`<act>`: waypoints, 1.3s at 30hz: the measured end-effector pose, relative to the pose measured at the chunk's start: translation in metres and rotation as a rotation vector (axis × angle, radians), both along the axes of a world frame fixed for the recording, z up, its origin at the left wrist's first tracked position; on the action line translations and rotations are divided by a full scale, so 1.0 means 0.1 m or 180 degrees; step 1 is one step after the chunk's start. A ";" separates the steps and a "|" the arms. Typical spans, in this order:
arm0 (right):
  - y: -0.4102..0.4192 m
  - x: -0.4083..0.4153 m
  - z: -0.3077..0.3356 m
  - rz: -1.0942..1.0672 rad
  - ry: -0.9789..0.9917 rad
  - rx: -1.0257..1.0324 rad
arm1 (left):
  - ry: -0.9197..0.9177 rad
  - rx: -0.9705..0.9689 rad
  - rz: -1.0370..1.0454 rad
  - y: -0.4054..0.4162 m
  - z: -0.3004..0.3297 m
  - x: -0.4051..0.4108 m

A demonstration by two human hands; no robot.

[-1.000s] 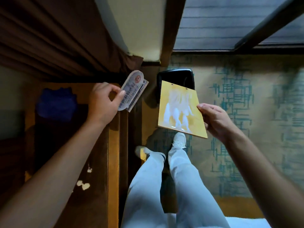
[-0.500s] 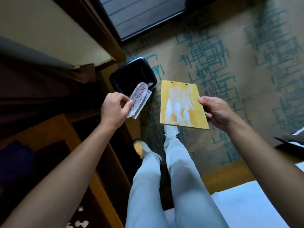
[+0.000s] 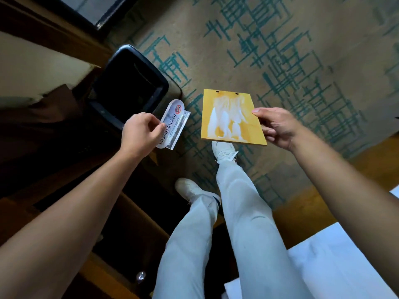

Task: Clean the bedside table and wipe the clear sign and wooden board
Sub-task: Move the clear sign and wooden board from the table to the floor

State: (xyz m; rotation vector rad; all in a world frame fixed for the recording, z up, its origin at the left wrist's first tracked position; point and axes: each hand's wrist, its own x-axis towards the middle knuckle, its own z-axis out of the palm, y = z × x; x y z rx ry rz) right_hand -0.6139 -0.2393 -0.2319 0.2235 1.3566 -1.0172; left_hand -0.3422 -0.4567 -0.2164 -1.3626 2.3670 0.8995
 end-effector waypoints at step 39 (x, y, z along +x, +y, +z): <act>-0.15 -0.44 -3.59 0.1626 0.2198 0.0113 | 0.0625 -0.0467 -0.0465 0.19 -3.39 -0.23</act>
